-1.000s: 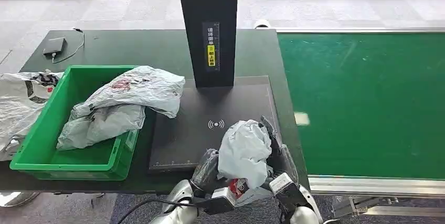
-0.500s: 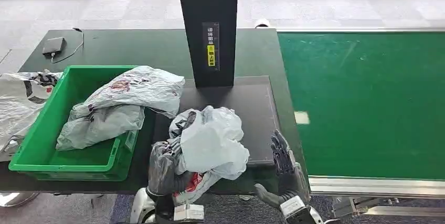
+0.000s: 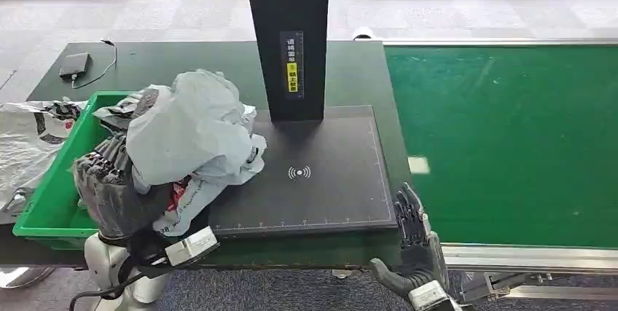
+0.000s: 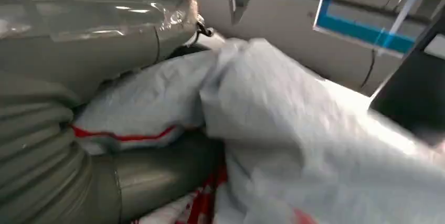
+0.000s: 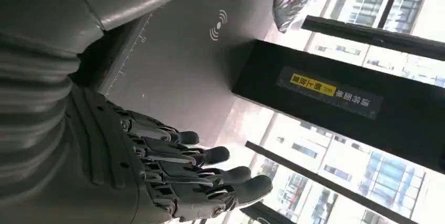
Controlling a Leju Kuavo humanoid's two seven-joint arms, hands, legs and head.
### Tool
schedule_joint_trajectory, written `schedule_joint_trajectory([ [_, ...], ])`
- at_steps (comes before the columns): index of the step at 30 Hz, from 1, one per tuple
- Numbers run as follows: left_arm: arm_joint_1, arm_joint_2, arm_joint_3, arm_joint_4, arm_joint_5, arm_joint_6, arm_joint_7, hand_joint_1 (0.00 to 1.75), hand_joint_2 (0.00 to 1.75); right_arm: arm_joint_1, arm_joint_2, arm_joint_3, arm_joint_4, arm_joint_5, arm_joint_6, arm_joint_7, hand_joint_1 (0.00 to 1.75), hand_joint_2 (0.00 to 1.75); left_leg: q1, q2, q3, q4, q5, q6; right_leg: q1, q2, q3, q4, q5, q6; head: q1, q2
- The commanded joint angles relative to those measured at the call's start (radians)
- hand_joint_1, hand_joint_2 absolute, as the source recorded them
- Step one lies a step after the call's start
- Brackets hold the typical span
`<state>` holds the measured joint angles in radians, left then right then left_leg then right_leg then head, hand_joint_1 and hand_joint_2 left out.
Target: Moved the parcel from conveyor to table for the left to box.
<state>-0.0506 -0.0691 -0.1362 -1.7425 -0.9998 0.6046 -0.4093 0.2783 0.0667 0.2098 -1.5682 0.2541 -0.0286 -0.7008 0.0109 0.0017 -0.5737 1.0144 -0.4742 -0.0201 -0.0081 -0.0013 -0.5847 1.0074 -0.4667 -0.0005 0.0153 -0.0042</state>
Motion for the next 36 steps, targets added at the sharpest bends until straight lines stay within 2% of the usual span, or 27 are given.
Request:
schedule_joint_trajectory([
  [1,-0.143,0.078,0.11,0.068,-0.017,0.003,0.072,1.75,1.75,-0.018,0.032,-0.05,0.011,-0.002,0.023,0.003,0.0,1.75,-0.001,-0.001,0.006,-0.007,0.002,0.002,0.0,-0.001,0.006,-0.007,0.002,0.0,0.0,0.0],
  [3,-0.287,0.134,0.206,0.192,0.004,-0.036,0.121,1.75,1.75,-0.031,0.029,-0.036,0.027,-0.006,0.038,0.003,0.0,1.75,0.0,-0.002,0.001,-0.001,0.001,0.001,0.0,-0.002,0.002,-0.001,0.001,0.0,0.0,0.0],
  [5,-0.38,0.17,0.275,0.288,0.005,-0.056,0.142,1.75,1.75,-0.042,0.025,-0.022,0.042,-0.011,0.044,0.003,0.0,1.75,0.0,-0.004,0.001,-0.004,0.004,0.0,0.0,-0.004,0.002,-0.002,0.003,-0.001,0.0,0.0],
  [6,-0.47,0.215,0.333,0.393,-0.018,-0.084,0.177,1.75,1.75,-0.065,0.018,-0.007,0.064,-0.021,0.049,0.003,0.0,1.75,0.0,-0.003,-0.001,0.0,0.002,-0.001,0.0,-0.003,0.0,0.0,0.001,-0.001,0.0,0.0],
  [7,-0.525,0.231,0.364,0.457,-0.005,-0.101,0.183,1.75,1.75,-0.076,0.015,-0.001,0.076,-0.027,0.052,0.003,0.0,1.75,0.0,-0.003,0.0,-0.002,0.003,0.0,0.0,-0.003,0.001,-0.001,0.002,-0.001,0.0,0.0],
  [11,-0.525,0.231,0.364,0.457,-0.005,-0.101,0.183,1.75,1.75,-0.076,0.015,-0.001,0.076,-0.027,0.052,0.003,0.0,1.75,0.0,-0.003,-0.001,-0.001,0.003,0.0,0.0,-0.003,0.0,0.0,0.002,-0.001,0.0,0.0],
  [12,-0.572,0.247,0.386,0.508,-0.002,-0.12,0.191,1.75,1.75,-0.09,0.015,0.001,0.091,-0.029,0.054,0.003,0.0,1.75,0.0,-0.003,-0.001,-0.001,0.004,-0.001,0.001,-0.003,0.0,0.0,0.002,-0.002,0.0,0.0],
  [13,-0.572,0.247,0.386,0.508,-0.002,-0.12,0.191,1.75,1.75,-0.09,0.015,0.001,0.091,-0.029,0.054,0.003,0.0,1.75,0.0,-0.003,-0.001,-0.002,0.005,-0.001,0.001,-0.003,0.0,0.0,0.003,-0.002,0.0,0.0],
  [14,-0.643,0.29,0.44,0.653,-0.092,-0.107,0.24,1.75,1.75,-0.108,0.011,0.012,0.116,-0.036,0.057,0.003,0.0,1.75,0.001,-0.001,-0.001,0.0,0.003,-0.002,0.001,-0.001,-0.001,0.002,0.003,-0.003,0.0,0.0],
  [16,-0.643,0.29,0.44,0.653,-0.092,-0.107,0.24,1.75,1.75,-0.108,0.011,0.012,0.116,-0.036,0.057,0.003,0.0,1.75,0.004,0.002,0.0,-0.002,0.006,-0.006,0.004,0.002,-0.003,0.002,0.005,-0.007,0.0,0.0],
  [36,-0.62,0.282,0.455,0.662,-0.083,-0.105,0.245,1.75,1.75,-0.104,0.009,0.014,0.116,-0.037,0.058,0.003,0.0,1.75,0.004,0.001,-0.001,-0.002,0.006,-0.006,0.004,0.002,-0.004,0.001,0.005,-0.007,0.0,0.0],
])
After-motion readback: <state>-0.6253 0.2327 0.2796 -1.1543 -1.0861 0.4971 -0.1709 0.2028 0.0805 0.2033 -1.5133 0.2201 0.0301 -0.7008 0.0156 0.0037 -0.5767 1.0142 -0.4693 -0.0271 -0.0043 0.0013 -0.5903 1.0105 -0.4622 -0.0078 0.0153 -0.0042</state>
